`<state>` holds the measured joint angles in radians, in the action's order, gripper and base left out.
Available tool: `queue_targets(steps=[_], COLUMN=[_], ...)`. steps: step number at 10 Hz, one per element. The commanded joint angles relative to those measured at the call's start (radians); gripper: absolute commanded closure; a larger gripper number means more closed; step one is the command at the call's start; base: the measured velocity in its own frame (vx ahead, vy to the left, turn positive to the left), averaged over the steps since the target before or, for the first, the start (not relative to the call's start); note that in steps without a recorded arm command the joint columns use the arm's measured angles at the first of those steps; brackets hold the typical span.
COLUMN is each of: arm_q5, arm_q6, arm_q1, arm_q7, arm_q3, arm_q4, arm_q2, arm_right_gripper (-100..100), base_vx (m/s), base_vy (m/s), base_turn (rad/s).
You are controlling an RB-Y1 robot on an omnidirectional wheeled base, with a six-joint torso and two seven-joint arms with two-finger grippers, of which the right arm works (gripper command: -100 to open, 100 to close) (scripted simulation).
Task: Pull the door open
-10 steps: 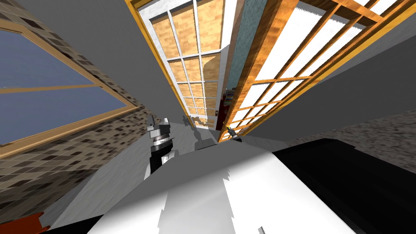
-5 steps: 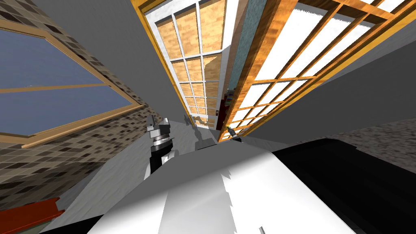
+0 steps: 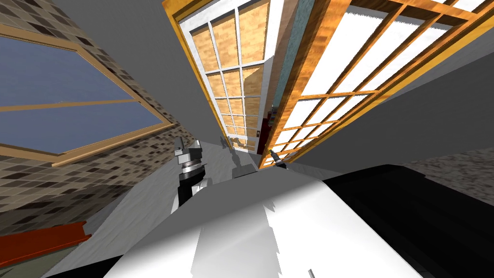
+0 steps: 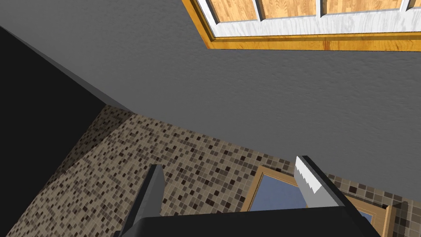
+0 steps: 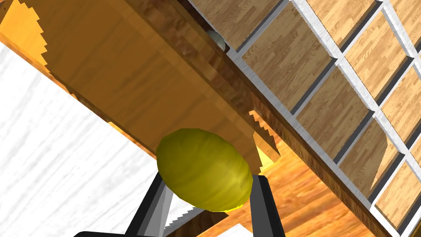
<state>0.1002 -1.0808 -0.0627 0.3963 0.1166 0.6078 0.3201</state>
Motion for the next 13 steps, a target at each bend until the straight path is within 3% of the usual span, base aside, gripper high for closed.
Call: queue_targets(steps=[1, 10, 13], arm_q5=[-0.007, -0.095, -0.110], arm_q6=[0.005, 0.028, 0.033], arm_q1=[-0.003, 0.019, 0.022], arm_q7=[-0.031, -0.267, -0.316], arm_q3=[-0.005, -0.037, -0.043], arm_q4=[0.003, -0.003, -0.004], arm_q2=[-0.003, -0.007, -0.008], arm_right_gripper=[100, 100, 100], base_vx=[-0.029, -0.043, -0.032], base_vy=[-0.016, -0.024, -0.018], base_turn=[0.038, 0.064, 0.048])
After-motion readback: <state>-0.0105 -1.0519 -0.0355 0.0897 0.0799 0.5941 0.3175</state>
